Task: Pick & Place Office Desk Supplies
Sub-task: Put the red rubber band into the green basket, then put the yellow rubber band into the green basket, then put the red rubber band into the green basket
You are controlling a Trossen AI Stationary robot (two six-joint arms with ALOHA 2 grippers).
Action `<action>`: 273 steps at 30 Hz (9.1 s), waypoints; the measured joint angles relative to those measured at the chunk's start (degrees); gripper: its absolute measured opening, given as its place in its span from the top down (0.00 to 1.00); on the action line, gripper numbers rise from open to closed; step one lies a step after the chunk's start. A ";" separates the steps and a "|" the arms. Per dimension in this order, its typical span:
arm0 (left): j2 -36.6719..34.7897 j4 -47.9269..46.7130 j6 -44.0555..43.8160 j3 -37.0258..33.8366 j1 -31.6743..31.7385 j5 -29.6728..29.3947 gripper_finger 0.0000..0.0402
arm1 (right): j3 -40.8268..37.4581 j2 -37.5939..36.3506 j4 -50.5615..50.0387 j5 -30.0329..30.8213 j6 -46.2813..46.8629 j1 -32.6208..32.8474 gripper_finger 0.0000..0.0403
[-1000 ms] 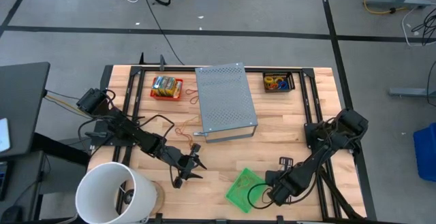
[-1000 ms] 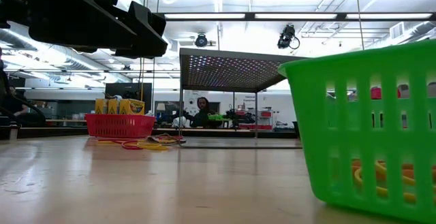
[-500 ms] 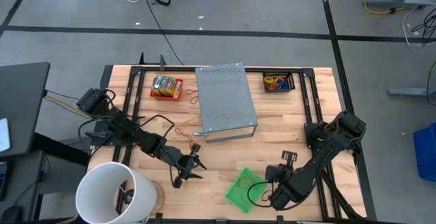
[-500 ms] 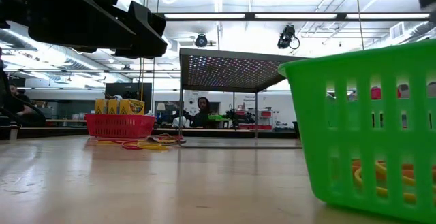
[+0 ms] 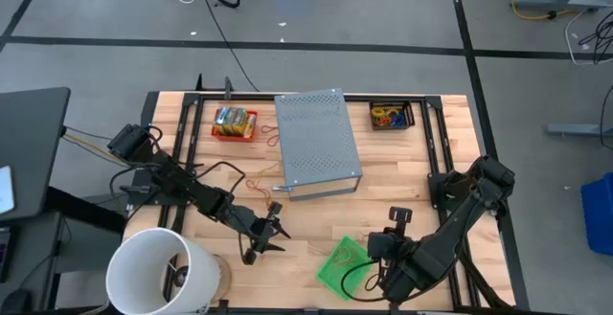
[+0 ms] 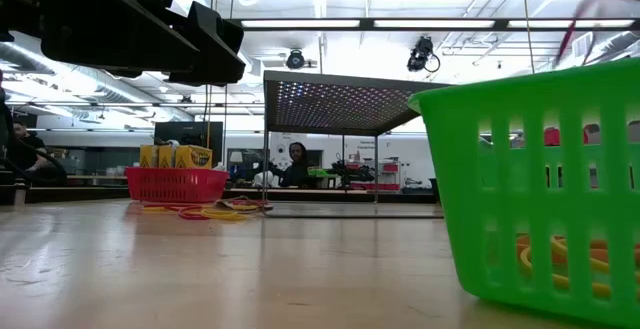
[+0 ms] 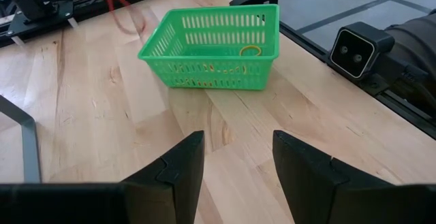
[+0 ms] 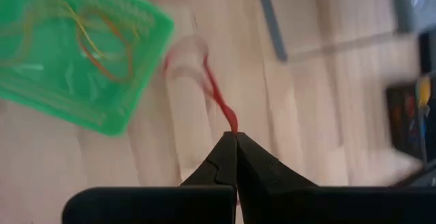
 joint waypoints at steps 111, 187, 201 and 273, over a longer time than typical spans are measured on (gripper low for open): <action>-0.15 -30.95 -4.72 0.13 14.37 -6.51 0.66 | -84.61 -47.47 137.58 -2.30 -48.89 -9.05 0.44; 23.41 4.50 7.35 37.64 9.33 35.63 1.00 | -84.61 -47.41 135.34 1.22 -51.84 -9.07 0.44; 29.33 -3.87 2.29 39.85 13.09 36.60 0.96 | -84.61 -47.41 135.31 1.22 -51.85 -9.06 0.44; 2.60 1.78 -10.46 -2.75 8.68 16.97 0.42 | -84.61 -47.41 132.46 1.22 -49.87 -9.06 0.44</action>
